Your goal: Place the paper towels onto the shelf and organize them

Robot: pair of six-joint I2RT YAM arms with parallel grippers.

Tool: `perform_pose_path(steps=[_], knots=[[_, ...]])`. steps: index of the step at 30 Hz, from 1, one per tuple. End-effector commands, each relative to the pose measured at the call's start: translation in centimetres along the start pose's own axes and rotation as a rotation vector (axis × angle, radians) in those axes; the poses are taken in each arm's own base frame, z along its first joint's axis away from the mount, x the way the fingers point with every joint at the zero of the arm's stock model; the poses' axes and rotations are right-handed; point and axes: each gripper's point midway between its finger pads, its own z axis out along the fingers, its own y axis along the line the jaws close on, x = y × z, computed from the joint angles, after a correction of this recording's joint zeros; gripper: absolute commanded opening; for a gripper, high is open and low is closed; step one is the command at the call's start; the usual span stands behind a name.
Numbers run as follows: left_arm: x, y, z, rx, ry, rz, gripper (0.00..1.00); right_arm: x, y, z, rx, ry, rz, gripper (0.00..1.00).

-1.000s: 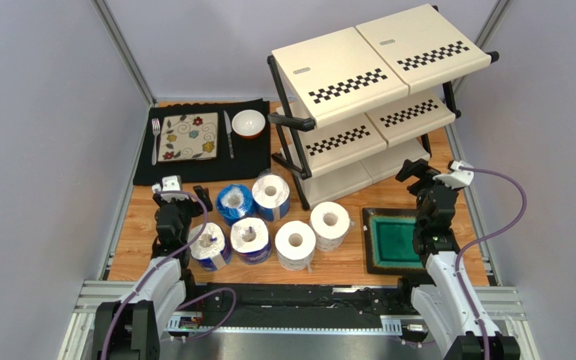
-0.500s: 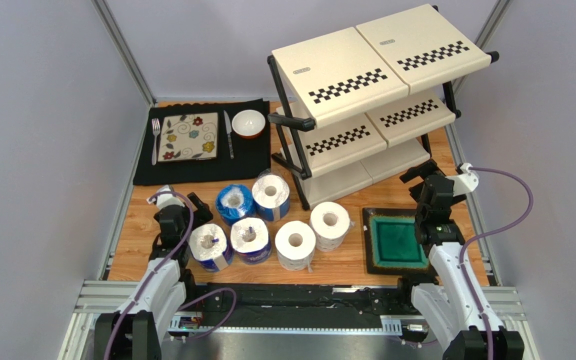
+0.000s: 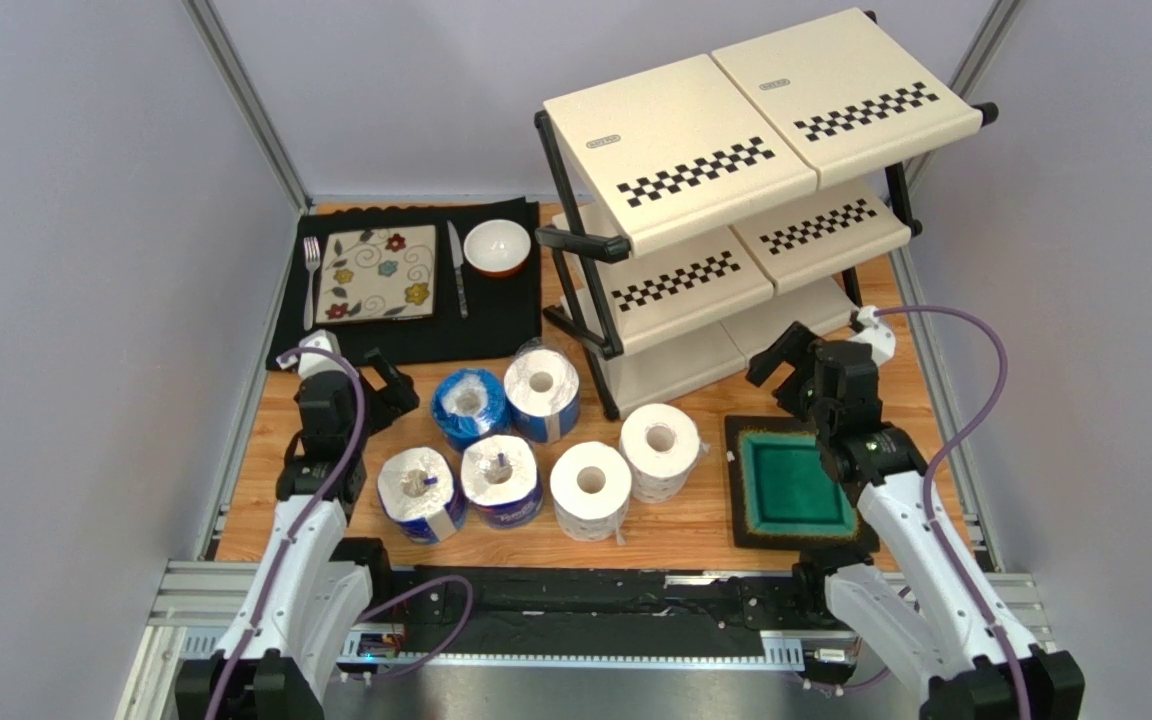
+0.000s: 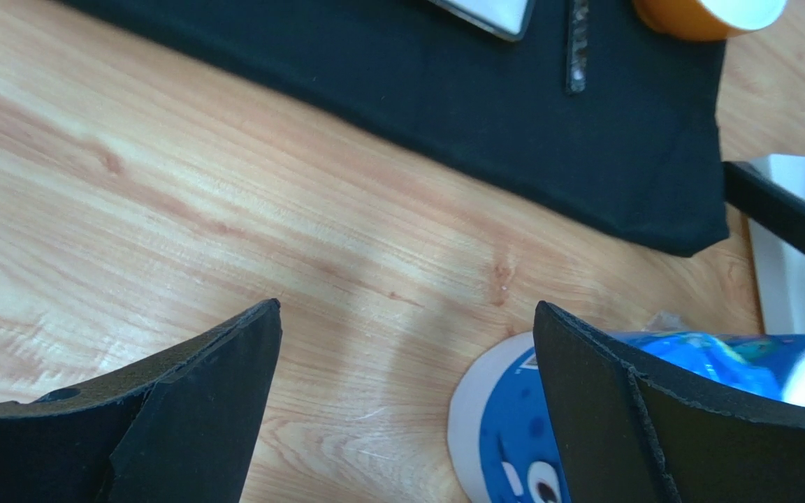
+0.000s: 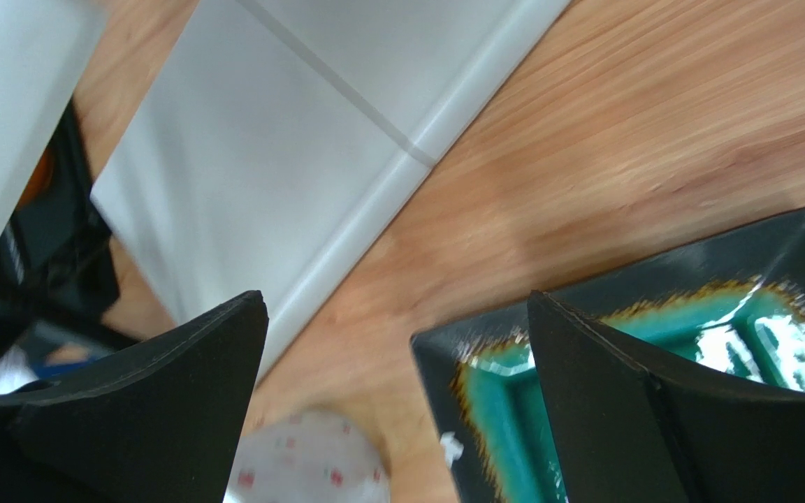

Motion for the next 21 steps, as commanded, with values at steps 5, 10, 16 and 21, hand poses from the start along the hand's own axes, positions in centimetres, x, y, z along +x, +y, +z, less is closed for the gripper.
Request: perform_pose_path(steps=[5,10,16,21], knots=[[-0.3,-0.4,-2.4,0.012,0.06,0.056,0.98,4.2,4.0,-6.0,-0.119,0.14,-0.2,0.98],[-1.0,0.2,-3.1,-0.01,0.027,0.1,0.98,6.2,5.2,-7.4,-0.163,0.219,-0.265,0.98],[-0.5,0.2,-3.4,-0.003,0.052,0.115,0.98,9.2,5.8,-8.2,-0.226,0.352,-0.312,0.95],[0.0,0.6,-3.7,-0.014,0.084,0.152,0.95,9.9,7.1,-8.6,-0.29,0.385,-0.342,0.95]])
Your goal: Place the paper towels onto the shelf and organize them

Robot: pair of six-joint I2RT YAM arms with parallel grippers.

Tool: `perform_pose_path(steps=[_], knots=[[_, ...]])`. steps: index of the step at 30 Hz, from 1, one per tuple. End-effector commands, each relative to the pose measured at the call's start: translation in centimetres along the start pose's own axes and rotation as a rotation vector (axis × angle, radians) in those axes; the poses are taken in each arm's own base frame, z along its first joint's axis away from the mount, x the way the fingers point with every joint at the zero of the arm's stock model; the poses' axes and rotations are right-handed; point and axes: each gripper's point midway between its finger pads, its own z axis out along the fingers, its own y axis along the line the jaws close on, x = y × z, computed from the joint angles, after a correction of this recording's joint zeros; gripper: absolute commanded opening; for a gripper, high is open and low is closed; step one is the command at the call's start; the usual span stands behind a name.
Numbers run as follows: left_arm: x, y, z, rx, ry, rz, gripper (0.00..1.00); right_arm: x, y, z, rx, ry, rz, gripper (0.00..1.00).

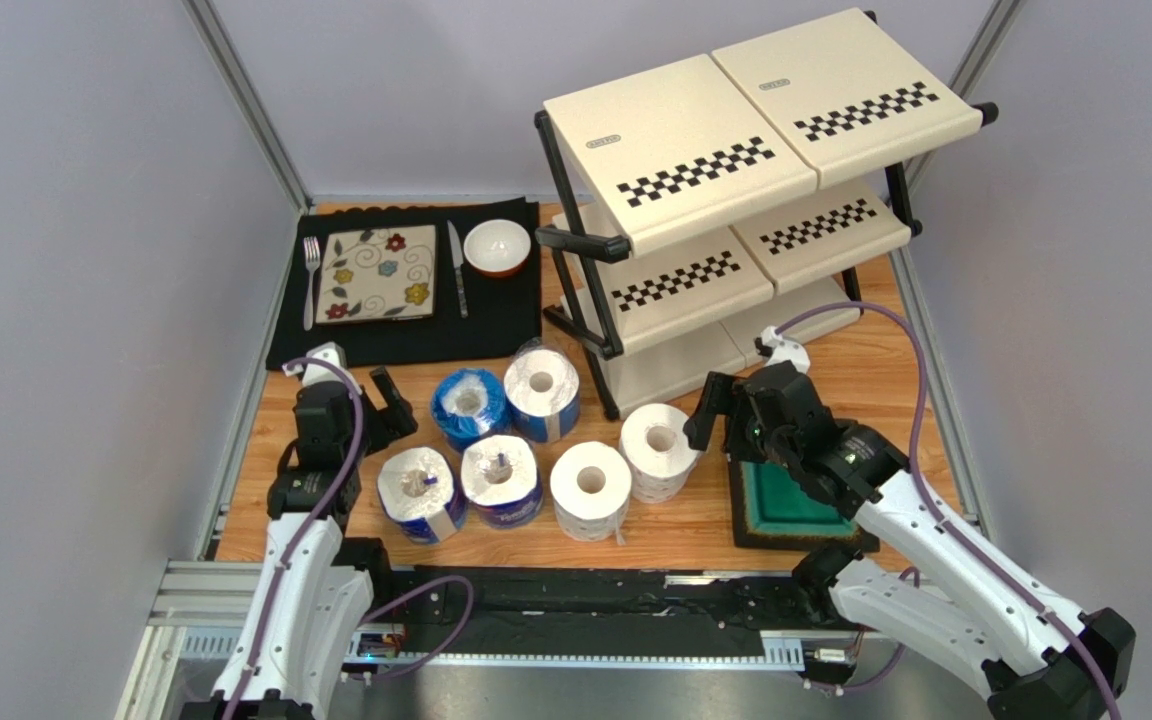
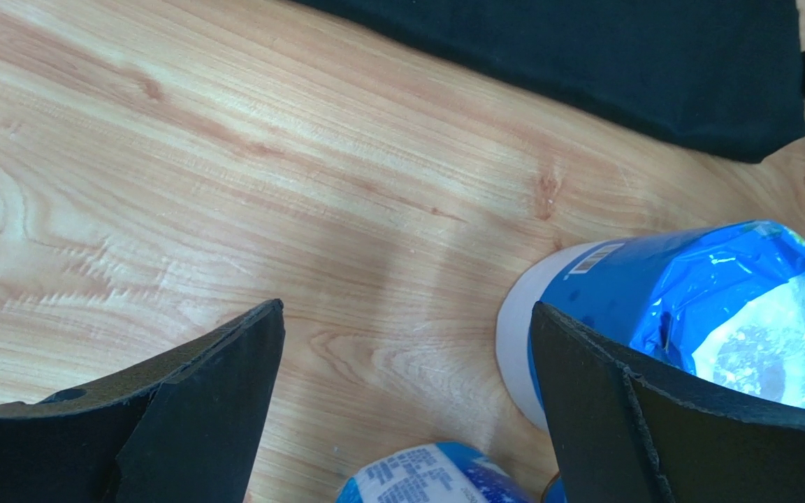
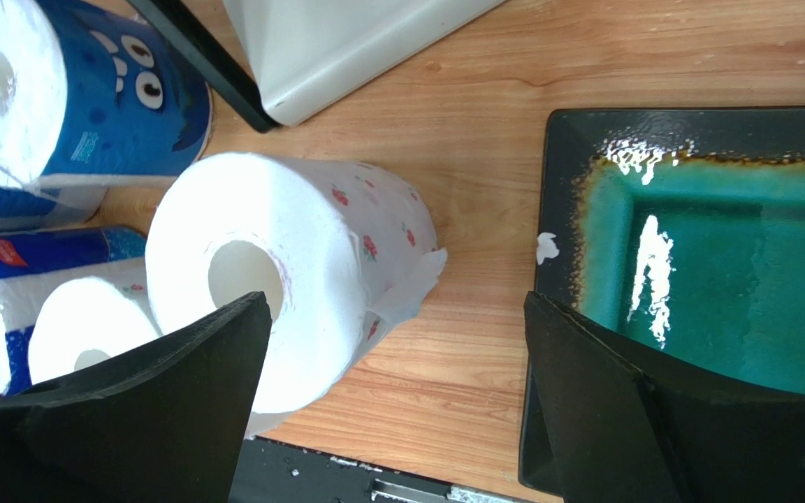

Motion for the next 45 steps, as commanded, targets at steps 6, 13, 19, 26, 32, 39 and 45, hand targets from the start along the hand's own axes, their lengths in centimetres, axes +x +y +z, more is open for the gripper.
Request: perform_pose_path(steps=[6,13,19,26,32,39,45], knots=[[-1.2,-0.3,-0.9,0.009,-0.001,0.07,0.95,0.2,3.5,-0.3,-0.136,0.052,-0.054,0.95],[-1.0,0.0,-1.1,0.0,-0.001,0.08,0.94,0.8,4.1,0.7,-0.149,0.083,-0.071,0.95],[-0.8,0.2,-1.1,-0.004,0.005,0.083,0.94,0.3,3.9,1.7,-0.117,0.064,-0.068,0.95],[-0.5,0.2,-1.1,-0.001,0.01,0.081,0.94,0.1,3.2,3.1,-0.04,0.066,-0.067,0.93],[-0.4,0.1,-1.0,0.005,0.016,0.08,0.94,0.5,3.0,4.0,-0.023,0.075,-0.052,0.87],[-0.3,0.2,-1.0,0.002,0.02,0.081,0.94,0.6,4.0,4.3,-0.068,0.08,-0.049,0.72],[-0.3,0.3,-1.0,-0.006,0.019,0.081,0.93,0.8,3.9,4.3,-0.062,0.092,-0.055,0.59]])
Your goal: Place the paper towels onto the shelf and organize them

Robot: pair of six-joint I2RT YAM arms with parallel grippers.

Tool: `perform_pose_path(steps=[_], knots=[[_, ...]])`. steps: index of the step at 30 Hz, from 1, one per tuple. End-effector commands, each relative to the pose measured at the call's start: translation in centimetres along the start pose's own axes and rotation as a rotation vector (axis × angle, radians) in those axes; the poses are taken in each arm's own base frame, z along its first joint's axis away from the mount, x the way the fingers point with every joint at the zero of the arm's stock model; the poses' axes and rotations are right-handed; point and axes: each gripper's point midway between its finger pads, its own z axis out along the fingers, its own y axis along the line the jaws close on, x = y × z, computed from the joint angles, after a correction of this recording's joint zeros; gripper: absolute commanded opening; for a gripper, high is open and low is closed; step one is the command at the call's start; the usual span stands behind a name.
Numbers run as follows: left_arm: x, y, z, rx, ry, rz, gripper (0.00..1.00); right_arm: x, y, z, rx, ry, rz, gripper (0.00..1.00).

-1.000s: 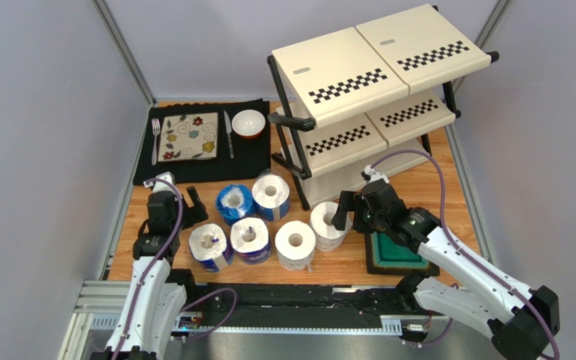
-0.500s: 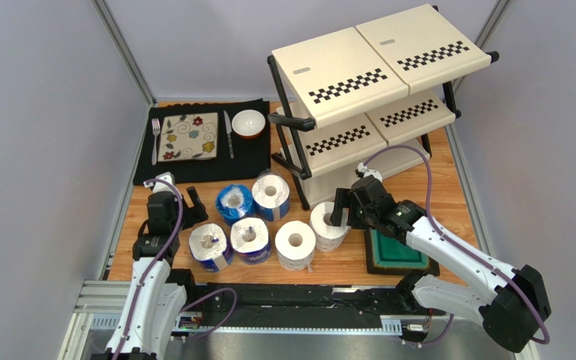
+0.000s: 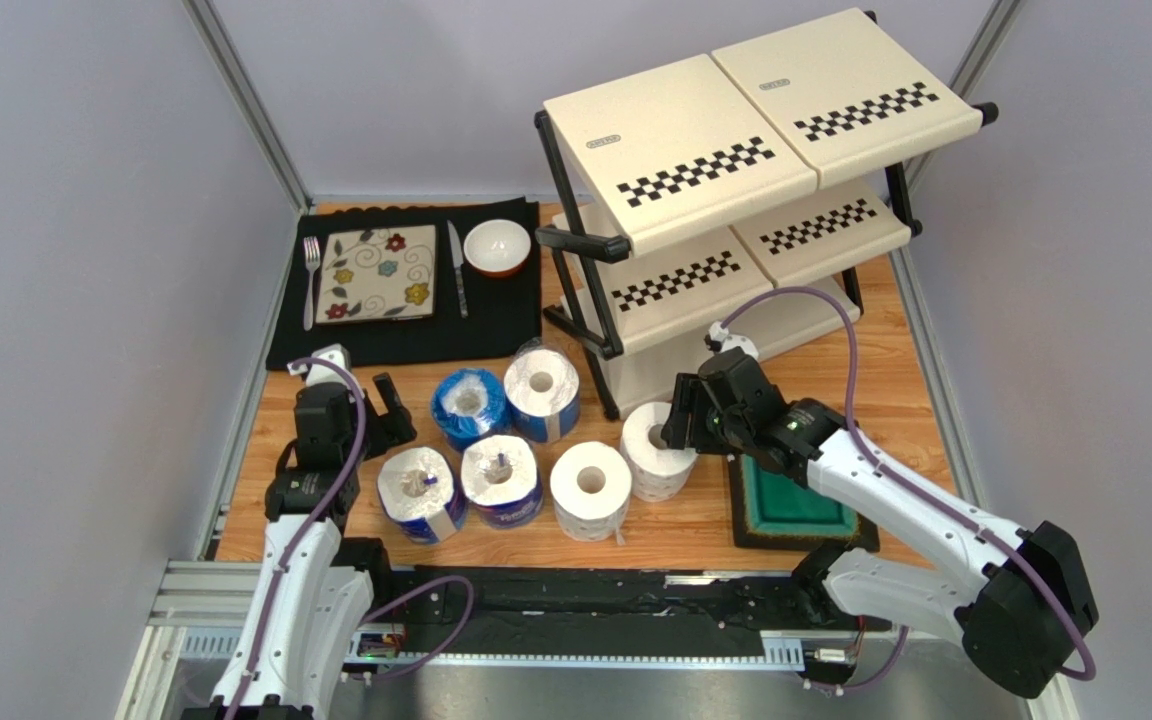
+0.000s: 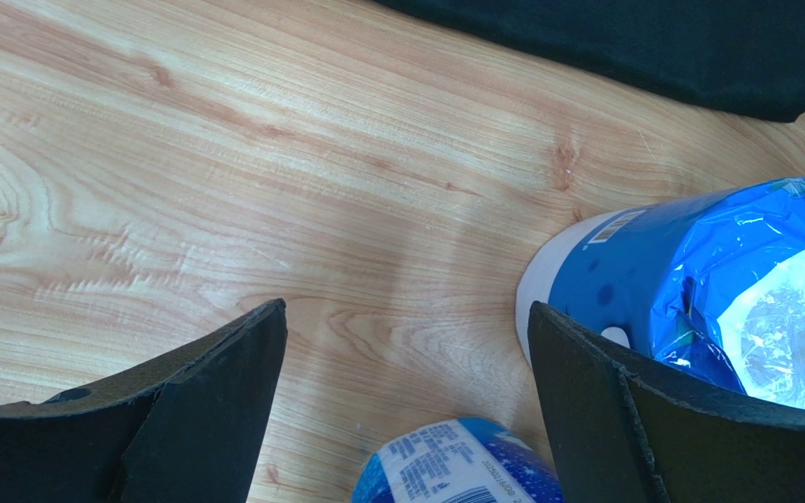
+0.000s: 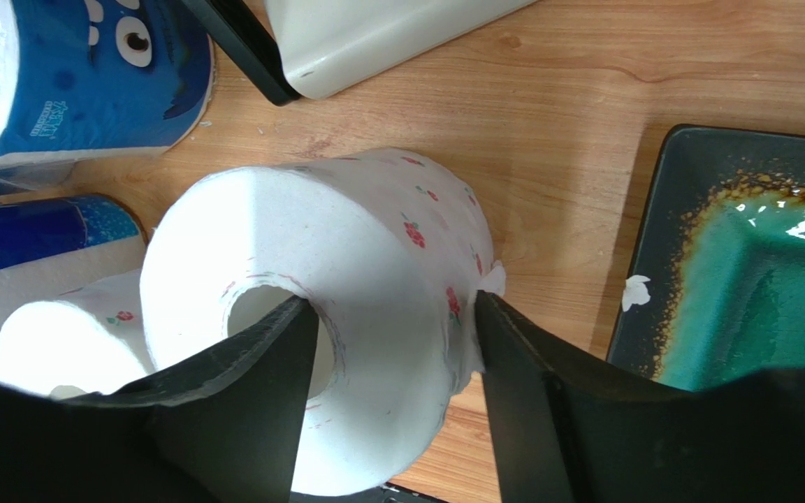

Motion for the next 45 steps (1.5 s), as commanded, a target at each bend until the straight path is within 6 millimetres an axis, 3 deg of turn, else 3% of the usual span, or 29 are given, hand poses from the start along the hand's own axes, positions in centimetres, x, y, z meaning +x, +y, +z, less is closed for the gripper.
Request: perform_pose_path(steps=[1,6,13,19,26,33,38,45], knots=[[-1.0,-0.1,-0.5,-0.002,-0.019,0.013,0.93,-1.6,1.2,-0.4,-0.037,-0.052,0.01,0.56],[-0.9,0.0,-0.4,-0.003,-0.015,0.013,0.93,-2.1,1.4,-1.1,-0.045,-0.079,0.028,0.35],[-0.9,-0.1,-0.4,-0.003,-0.015,0.013,0.93,-5.2,0.9,-3.9,-0.036,-0.241,0.093,0.33],[-0.8,-0.2,-0.4,0.005,-0.01,0.014,0.93,-8.8,-1.6,-6.3,0.032,-0.411,0.196,0.32],[-0.8,-0.3,-0.4,0.008,-0.009,0.014,0.93,-11.7,-6.0,-5.3,0.092,-0.451,0.4,0.27],[-0.9,-0.3,-0.4,0.01,-0.012,0.013,0.93,-15.5,-8.4,-6.1,0.079,-0.554,0.485,0.31],[-0.7,-0.5,-0.4,0.022,-0.007,0.01,0.93,-17.3,-10.8,-4.9,0.128,-0.577,0.536,0.31],[-0.7,-0.7,-0.4,0.036,-0.01,0.008,0.93,-19.7,-12.6,-3.8,0.124,-0.639,0.594,0.32]])
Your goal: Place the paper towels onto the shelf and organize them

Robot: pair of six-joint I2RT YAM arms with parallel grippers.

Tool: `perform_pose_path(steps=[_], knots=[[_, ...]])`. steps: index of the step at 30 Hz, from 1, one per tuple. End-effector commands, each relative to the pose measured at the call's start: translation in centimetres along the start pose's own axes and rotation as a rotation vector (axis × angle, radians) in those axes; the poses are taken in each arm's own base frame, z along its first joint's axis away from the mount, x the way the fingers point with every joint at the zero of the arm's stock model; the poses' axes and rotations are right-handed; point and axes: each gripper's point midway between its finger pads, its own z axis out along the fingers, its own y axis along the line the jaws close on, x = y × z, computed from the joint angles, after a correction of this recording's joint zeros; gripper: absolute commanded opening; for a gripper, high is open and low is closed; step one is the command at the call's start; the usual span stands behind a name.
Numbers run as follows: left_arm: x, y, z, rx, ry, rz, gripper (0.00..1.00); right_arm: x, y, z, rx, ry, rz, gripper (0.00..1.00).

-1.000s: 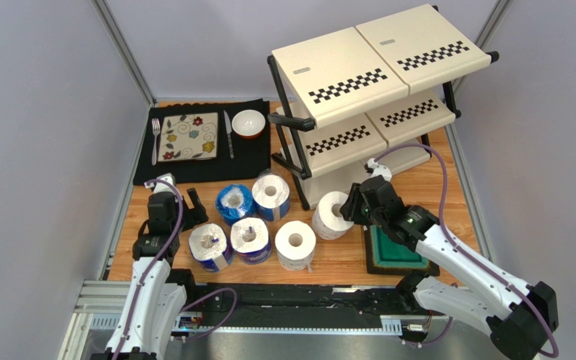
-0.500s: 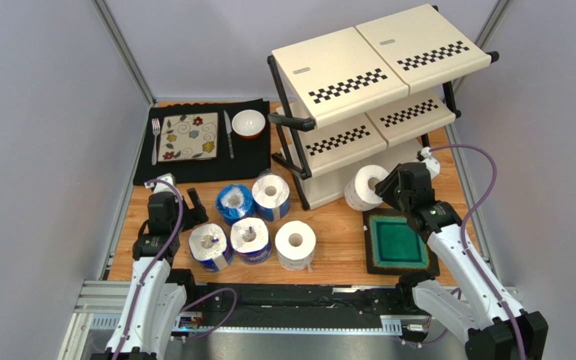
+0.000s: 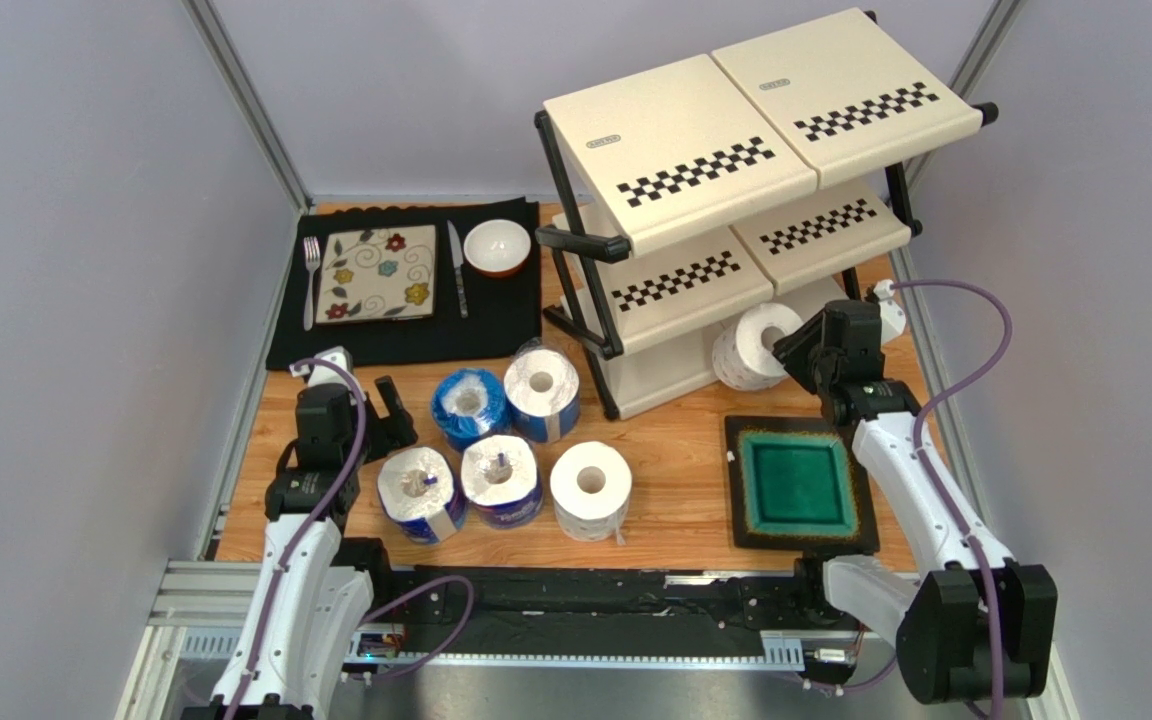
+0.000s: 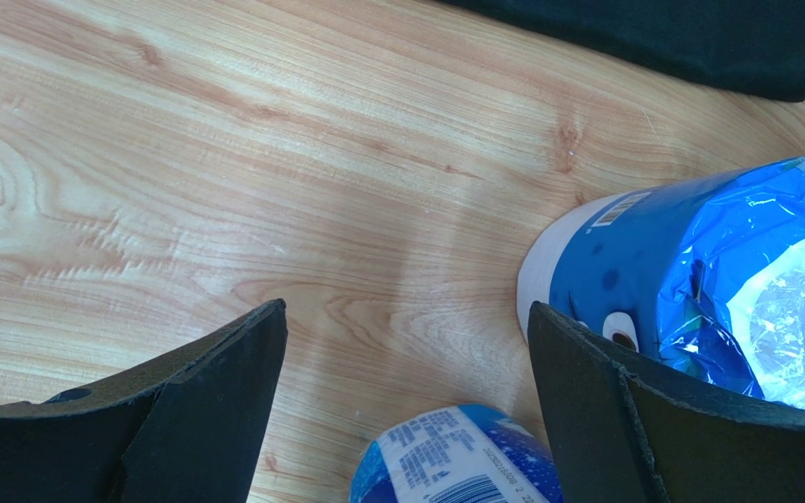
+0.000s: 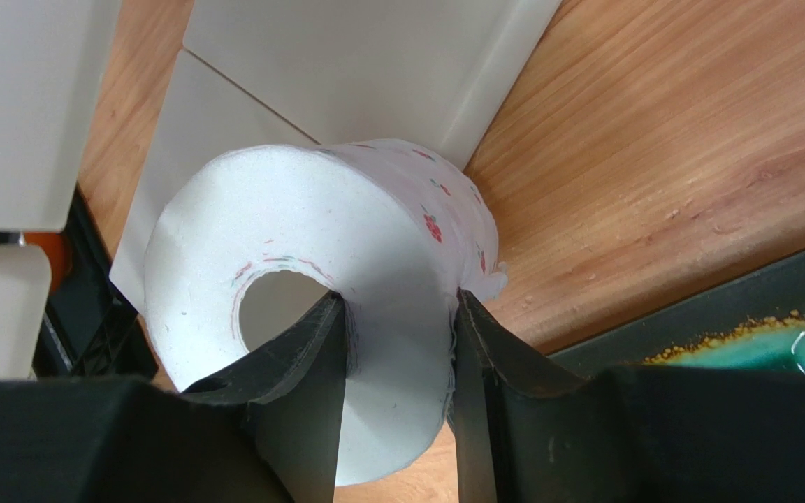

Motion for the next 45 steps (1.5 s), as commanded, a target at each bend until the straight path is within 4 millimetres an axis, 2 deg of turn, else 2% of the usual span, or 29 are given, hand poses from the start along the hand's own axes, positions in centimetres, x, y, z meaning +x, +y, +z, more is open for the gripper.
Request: perform_pose_path(steps=[1,8,12,16,21,22,26,32,35,38,41,42,45], knots=[[-1.4,-0.7,-0.4,0.033,-0.039,0.007,0.93,-5.4,4.5,0.0,-0.16,-0.155,0.089,0.33],[-1.4,-0.7,-0.4,0.032,-0.041,0.007,0.93,-8.1,6.1,1.9,-0.181,-0.211,0.102,0.33],[-1.3,-0.7,-0.4,0.033,-0.038,0.005,0.93,-8.3,6.1,3.7,-0.175,-0.214,0.12,0.33],[-1.3,-0.7,-0.4,0.033,-0.038,0.008,0.93,-8.8,7.1,4.9,-0.217,-0.231,0.142,0.33],[-1.3,-0.7,-0.4,0.031,-0.038,0.008,0.93,-8.9,6.8,6.6,-0.181,-0.237,0.137,0.32],[-1.3,-0.7,-0.3,0.031,-0.037,0.007,0.93,-10.0,6.0,6.9,-0.168,-0.259,0.152,0.32],[-1.1,-0.7,-0.3,0.033,-0.03,0.009,0.93,-10.3,5.6,7.2,-0.15,-0.274,0.155,0.32],[-1.2,-0.7,-0.3,0.034,-0.031,0.01,0.93,-10.2,4.9,8.0,-0.124,-0.283,0.164,0.33],[-1.1,-0.8,-0.3,0.035,-0.029,0.01,0.93,-9.5,4.9,8.8,-0.126,-0.254,0.167,0.34],[-1.1,-0.8,-0.3,0.035,-0.026,0.01,0.93,-8.7,4.7,9.4,-0.132,-0.221,0.186,0.37],[-1.0,-0.8,-0.3,0.039,-0.023,0.01,0.93,-8.4,4.7,9.7,-0.148,-0.204,0.185,0.44],[-1.1,-0.9,-0.3,0.041,-0.024,0.009,0.93,-8.3,4.8,9.6,-0.158,-0.196,0.182,0.5],[-1.0,-0.8,-0.3,0.04,-0.021,0.012,0.93,-8.3,4.9,9.4,-0.175,-0.186,0.181,0.55]])
